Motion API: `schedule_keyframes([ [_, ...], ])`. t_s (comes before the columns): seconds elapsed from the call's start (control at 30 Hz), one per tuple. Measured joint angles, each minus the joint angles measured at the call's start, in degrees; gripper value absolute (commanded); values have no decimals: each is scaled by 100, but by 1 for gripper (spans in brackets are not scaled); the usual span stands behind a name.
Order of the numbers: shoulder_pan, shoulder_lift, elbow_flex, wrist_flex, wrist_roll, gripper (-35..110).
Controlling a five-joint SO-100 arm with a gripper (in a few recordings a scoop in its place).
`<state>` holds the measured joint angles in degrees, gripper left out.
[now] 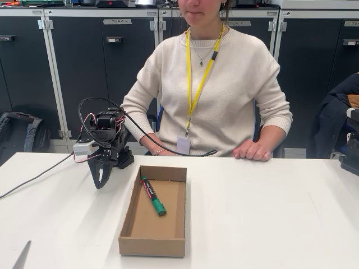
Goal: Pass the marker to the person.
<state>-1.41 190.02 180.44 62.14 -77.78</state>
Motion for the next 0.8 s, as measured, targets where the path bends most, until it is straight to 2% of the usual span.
schedule_keyframes([
  [0.63,0,9,-18,299,-44,-3],
  [0.8,-9,-984,-729,290,211,-2],
])
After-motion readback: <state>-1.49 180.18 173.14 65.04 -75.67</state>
